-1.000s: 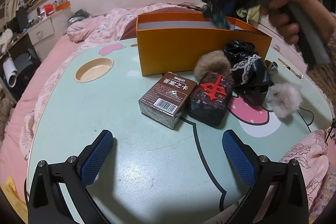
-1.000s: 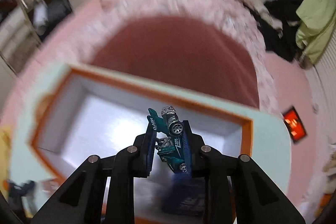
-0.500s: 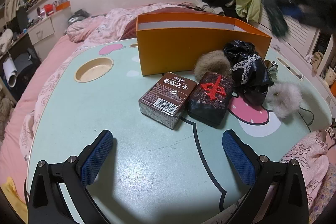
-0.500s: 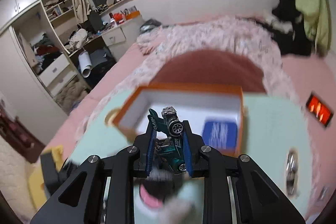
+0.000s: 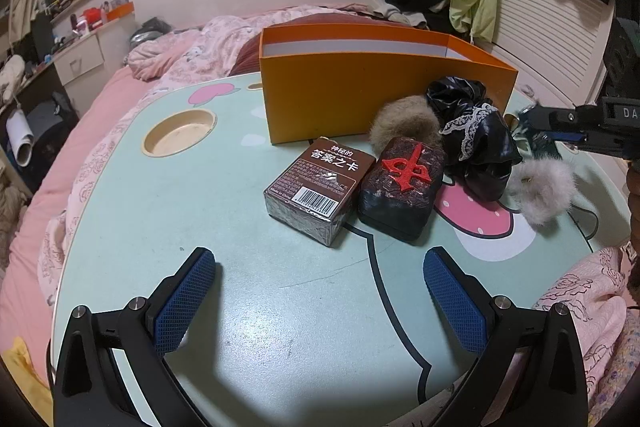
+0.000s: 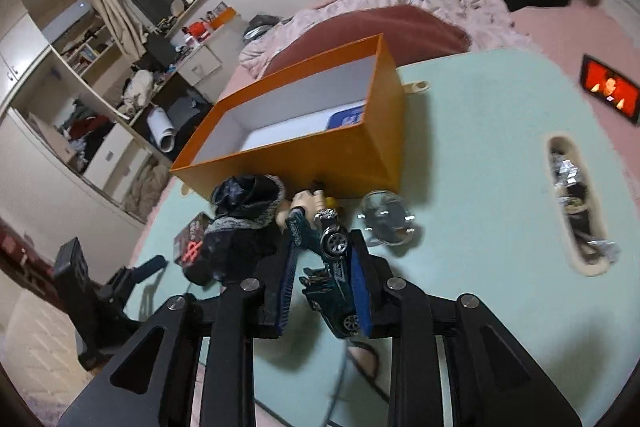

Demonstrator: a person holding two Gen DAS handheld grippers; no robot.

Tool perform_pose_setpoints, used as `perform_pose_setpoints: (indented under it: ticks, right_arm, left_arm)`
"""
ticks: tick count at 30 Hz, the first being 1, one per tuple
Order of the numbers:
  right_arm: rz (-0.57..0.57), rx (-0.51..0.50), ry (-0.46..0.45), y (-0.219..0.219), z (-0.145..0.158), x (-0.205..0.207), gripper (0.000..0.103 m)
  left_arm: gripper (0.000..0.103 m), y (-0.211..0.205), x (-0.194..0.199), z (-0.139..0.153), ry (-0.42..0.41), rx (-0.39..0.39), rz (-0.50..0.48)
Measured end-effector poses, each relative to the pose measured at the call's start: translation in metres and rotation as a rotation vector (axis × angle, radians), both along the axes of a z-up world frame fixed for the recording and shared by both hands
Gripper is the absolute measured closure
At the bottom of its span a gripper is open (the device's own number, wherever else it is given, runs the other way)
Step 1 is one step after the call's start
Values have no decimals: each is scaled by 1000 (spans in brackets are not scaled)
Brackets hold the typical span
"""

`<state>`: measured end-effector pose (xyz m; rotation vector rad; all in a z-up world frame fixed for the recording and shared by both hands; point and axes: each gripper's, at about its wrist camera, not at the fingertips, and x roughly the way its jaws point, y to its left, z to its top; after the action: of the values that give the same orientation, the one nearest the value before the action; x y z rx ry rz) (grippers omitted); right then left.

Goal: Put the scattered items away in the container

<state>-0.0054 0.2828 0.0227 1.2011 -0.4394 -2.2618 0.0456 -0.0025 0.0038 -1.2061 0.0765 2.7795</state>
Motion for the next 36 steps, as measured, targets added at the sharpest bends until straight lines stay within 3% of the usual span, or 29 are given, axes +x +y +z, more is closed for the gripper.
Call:
perform_pose_setpoints:
  ticks: [2,6,7,10,13,16,18,20,36]
  right_arm:
    - [7,-10,35,-7,5,3,72]
    - [-35,71,167,-12,23,22,38]
    - [-36,77,205,-11,27,30,36]
    - [16,111,255,-11,31,51,36]
    - [34,258,311,-22,19,77,36]
    - [-28,406,331,-24,-2,90,36]
    - [-18,401,290,-22,-18,90,33]
    - [-20,437,348,-30,-33,93,21]
    - [-13,409,368,-36,-45,80,16]
  left_arm:
    - [0,0,0,0,0,0,0]
    - [0,0,0,0,0,0,1]
    - [0,0,0,0,0,0,1]
    - [0,0,0,0,0,0,1]
    - [0,0,0,0,0,-1,1]
    - [0,0,0,1,0,0,1]
    - [0,1,1,0,1,-6,1]
    - [0,0,0,-1,0,-3,2]
    - [0,0,0,0,1,-4,3]
